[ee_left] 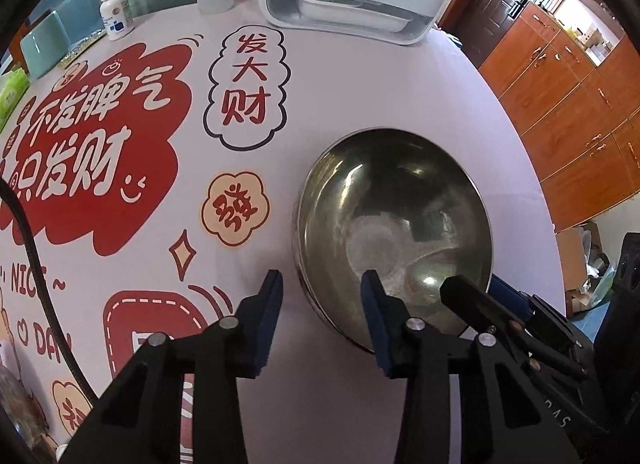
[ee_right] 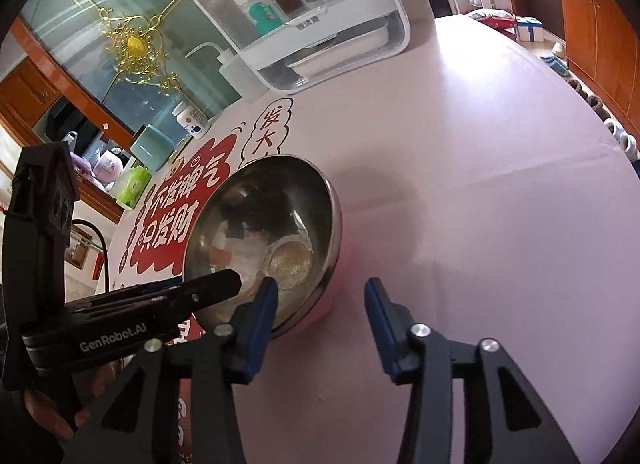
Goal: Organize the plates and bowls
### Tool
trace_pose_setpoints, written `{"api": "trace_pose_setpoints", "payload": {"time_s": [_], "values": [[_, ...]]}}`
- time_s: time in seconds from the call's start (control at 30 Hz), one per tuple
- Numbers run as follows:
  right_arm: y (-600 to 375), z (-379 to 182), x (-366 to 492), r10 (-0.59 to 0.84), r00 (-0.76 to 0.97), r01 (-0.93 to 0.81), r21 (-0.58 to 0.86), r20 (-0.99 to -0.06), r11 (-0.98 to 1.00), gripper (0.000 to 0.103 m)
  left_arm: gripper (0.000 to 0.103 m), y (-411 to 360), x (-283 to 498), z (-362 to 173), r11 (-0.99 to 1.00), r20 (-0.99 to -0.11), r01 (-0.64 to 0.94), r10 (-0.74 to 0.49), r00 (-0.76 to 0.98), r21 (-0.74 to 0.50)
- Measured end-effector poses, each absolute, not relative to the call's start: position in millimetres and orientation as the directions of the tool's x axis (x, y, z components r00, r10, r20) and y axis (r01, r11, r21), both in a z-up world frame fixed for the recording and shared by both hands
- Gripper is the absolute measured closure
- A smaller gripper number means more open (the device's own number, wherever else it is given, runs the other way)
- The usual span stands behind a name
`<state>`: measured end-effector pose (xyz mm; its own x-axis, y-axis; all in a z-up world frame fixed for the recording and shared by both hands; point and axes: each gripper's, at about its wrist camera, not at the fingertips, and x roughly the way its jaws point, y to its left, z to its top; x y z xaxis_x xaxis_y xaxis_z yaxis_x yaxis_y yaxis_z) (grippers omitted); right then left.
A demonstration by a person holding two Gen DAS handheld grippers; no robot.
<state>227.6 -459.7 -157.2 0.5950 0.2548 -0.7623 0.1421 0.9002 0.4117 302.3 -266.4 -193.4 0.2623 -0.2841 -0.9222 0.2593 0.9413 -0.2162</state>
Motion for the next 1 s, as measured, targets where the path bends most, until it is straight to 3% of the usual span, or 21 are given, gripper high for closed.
{"api": "trace_pose_setpoints", "payload": {"time_s": [0.13, 0.5, 1.0], "values": [[-458.1, -156.4, 228.3, 0.272, 0.593, 0.132, 0.425, -0.758, 0.896, 0.074, 0.081, -264.7, 299.8, -197.1, 0.939, -0.924, 0.253, -0.295, 0.243, -0.234], [-453.9, -152.3, 226.0, 0.269, 0.584, 0.124, 0.411, -0.766, 0.903, 0.083, 0.086, -262.7, 291.3, -199.1, 0.944, -0.935, 0.258, -0.267, 0.235, -0.205], [-433.7, -147.1, 195.9, 0.261, 0.543, 0.094, 0.367, -0.798, 0.926, 0.084, 0.085, -247.5, 251.4, -199.5, 0.945, -0.946, 0.249, -0.263, 0.188, -0.213]]}}
